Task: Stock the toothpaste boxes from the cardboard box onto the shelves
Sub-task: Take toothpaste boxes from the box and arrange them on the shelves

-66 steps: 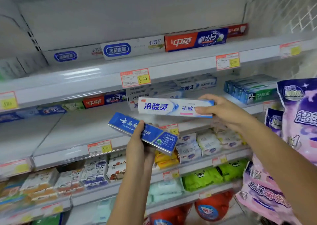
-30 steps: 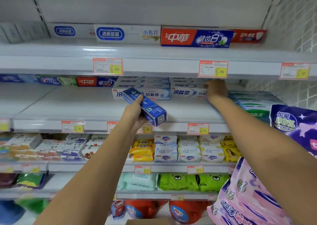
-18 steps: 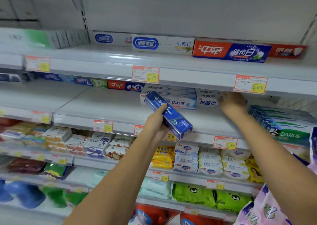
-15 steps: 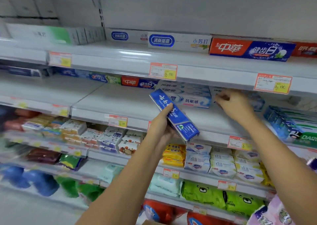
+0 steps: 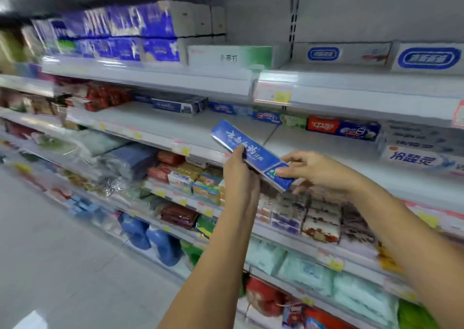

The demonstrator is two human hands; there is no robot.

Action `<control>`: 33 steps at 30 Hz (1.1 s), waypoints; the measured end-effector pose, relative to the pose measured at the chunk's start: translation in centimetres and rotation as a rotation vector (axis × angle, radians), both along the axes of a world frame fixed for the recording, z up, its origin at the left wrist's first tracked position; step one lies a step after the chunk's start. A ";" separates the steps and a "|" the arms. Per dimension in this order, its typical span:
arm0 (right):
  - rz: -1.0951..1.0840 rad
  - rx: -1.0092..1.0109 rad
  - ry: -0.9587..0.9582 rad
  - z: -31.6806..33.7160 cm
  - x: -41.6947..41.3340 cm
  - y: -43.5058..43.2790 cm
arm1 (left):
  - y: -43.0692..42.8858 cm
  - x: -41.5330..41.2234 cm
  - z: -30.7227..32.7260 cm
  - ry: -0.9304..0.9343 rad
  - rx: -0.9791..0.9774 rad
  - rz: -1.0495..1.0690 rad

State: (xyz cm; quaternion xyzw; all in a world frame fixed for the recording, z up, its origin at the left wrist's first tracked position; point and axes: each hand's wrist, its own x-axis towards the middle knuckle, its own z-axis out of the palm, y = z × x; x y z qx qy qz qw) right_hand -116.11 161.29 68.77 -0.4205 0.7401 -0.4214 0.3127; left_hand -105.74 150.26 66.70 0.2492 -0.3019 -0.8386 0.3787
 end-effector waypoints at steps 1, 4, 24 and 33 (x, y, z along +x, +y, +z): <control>0.000 -0.015 -0.019 -0.2 0.9 -2.6 | -2.8 1.4 -0.1 0.038 0.002 -0.012; -0.017 -0.095 -0.004 -0.6 3.6 -10.0 | -11.0 5.2 -0.8 0.113 -0.023 -0.041; 0.308 0.033 0.540 2.3 12.8 -37.9 | -35.8 14.7 -3.5 0.251 0.101 0.138; 0.328 -0.070 0.966 0.4 11.7 -47.8 | -44.5 13.9 -2.9 0.075 0.068 0.316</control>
